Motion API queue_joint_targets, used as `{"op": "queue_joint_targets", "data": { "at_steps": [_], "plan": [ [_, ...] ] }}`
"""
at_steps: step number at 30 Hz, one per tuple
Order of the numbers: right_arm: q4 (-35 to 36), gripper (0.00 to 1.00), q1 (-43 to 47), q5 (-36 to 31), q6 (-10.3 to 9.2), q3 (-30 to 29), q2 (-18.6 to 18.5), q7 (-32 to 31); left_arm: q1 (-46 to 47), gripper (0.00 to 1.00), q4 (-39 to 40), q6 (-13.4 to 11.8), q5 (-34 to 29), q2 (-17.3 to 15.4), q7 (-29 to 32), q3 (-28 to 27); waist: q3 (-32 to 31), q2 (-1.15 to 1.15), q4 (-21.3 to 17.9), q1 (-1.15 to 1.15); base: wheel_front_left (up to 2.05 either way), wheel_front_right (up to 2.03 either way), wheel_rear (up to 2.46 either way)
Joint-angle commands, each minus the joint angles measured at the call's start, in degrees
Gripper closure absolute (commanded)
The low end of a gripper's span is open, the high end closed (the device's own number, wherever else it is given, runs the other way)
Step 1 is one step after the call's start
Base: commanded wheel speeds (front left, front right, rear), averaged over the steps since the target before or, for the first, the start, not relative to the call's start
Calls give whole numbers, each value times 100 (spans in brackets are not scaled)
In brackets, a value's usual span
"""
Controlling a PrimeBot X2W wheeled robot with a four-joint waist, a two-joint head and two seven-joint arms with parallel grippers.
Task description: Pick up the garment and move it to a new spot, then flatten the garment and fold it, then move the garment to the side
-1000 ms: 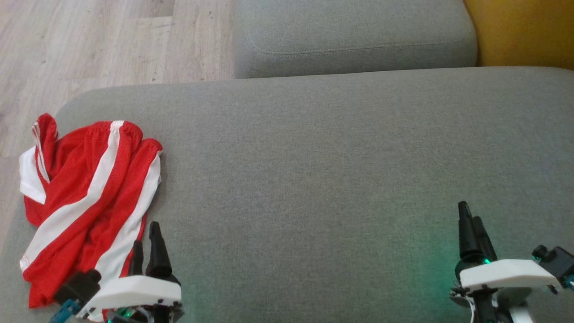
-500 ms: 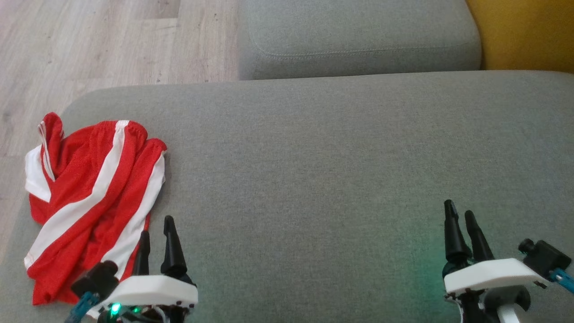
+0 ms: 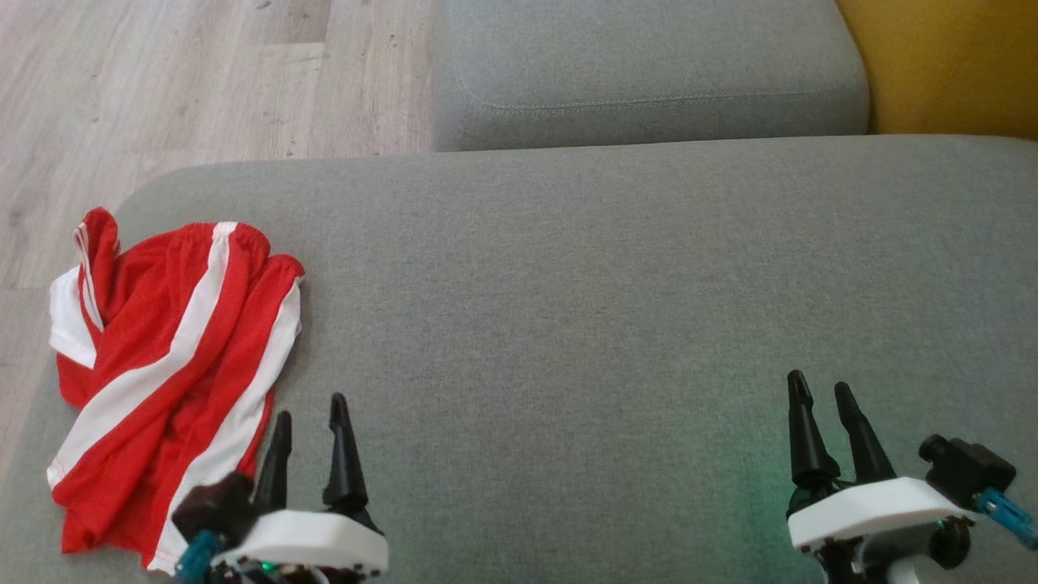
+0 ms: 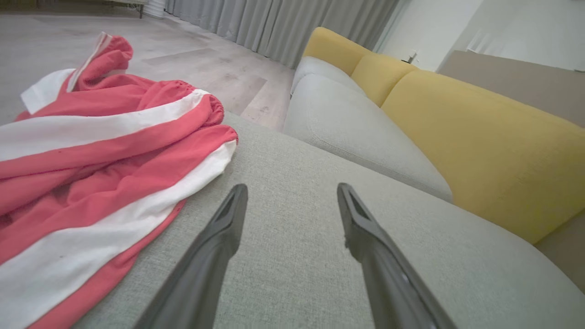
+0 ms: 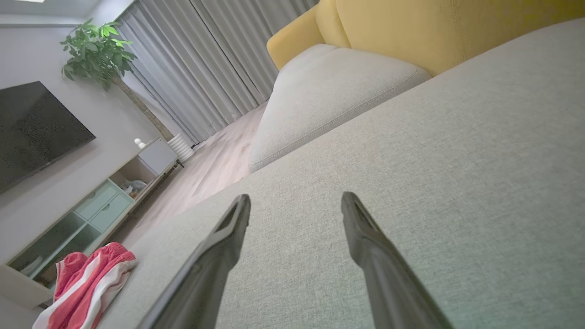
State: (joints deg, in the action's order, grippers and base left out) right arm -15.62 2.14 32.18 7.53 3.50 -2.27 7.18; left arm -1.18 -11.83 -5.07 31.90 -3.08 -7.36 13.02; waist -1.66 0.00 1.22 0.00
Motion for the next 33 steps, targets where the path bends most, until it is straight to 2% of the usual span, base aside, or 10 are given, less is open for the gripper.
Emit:
{"op": "queue_joint_targets", "data": {
  "at_steps": [1,9,22,33],
  "plan": [
    [210,0,-106,-267,-3,87,-42,112,130,0,235,-39,-229,-58,-89,-43,0,0,-3,0,0,0,0],
    [278,0,-69,-832,-3,41,-45,230,111,0,306,-141,-724,-60,-208,82,12,0,-26,0,0,0,0],
    [408,0,-17,-1839,-4,198,-51,450,132,0,406,-478,-1569,-38,-430,135,30,0,-26,0,0,0,0],
    [409,0,-4,-2734,-4,367,-57,652,143,0,417,-523,-2465,-21,-634,292,43,0,-45,0,0,0,0]
  ]
}}
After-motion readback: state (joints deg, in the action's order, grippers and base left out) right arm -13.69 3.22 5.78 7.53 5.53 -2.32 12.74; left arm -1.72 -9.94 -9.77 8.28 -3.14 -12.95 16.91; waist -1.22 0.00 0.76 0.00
